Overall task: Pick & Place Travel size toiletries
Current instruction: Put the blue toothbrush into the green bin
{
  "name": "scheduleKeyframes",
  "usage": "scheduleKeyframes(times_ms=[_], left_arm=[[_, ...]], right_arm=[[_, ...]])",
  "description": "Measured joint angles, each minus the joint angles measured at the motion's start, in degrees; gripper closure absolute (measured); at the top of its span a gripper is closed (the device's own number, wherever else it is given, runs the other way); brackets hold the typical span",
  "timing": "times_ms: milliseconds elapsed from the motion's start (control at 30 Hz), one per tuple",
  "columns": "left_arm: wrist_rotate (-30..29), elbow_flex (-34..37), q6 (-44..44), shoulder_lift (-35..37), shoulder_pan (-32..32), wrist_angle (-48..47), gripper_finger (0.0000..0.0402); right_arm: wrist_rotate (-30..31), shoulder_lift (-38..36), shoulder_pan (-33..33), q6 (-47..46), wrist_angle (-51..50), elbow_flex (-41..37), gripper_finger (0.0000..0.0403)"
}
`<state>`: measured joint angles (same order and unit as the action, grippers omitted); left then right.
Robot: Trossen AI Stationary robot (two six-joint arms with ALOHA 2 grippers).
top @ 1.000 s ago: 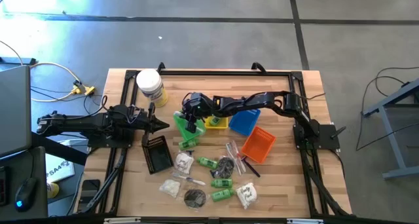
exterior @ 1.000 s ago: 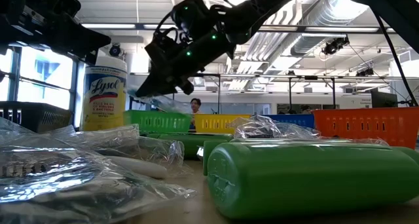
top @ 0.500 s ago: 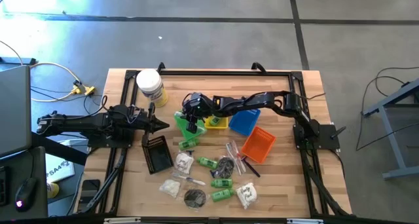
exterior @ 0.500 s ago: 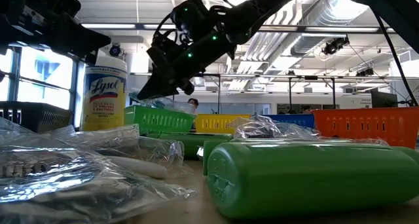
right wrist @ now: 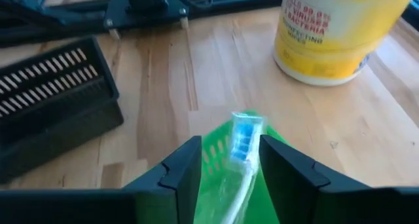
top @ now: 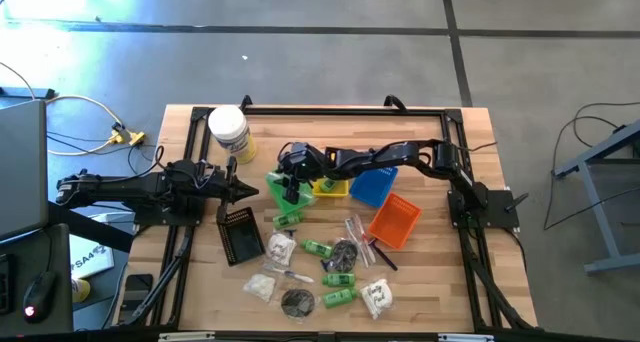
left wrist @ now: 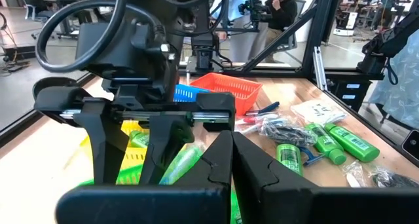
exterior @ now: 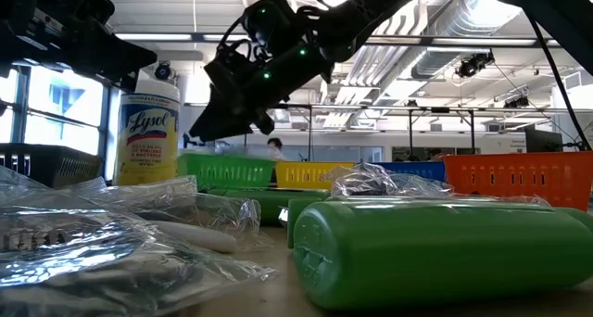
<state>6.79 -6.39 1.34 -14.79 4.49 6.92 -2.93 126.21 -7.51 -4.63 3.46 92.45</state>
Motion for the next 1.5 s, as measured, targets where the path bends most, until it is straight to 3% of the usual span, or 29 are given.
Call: scheduleKeyframes(times_ms=[433, 633, 933, 1333, 1500], left_arm=[[0.02, 0.00, 0.00, 0.00, 0.00, -0.19, 0.0402], [0.07, 0.02, 0.00, 0.00, 0.00, -1.11, 0.0402], [0.09, 0.04, -1.09, 0.02, 0.00, -1.02, 0.0402], [0.07, 0.04, -1.27, 0.02, -0.02, -0.92, 0.0402], [0.07, 0.03, -1.20, 0.02, -0.02, -1.02, 0.0402]], right_arm=[[2.56, 0.00, -0.13, 0.05, 1.77, 0.02, 0.0252], [-0.20, -2.49, 0.30, -1.63, -6.13, 0.08, 0.0252], [1.13, -4.09, 2.91, -7.46, -20.72, 3.98, 0.0250], [1.81, -0.74, 1.43, -10.29, -17.70, 4.16, 0.0168], [1.87, -0.24, 1.53, -9.84, -16.84, 4.16, 0.0154]])
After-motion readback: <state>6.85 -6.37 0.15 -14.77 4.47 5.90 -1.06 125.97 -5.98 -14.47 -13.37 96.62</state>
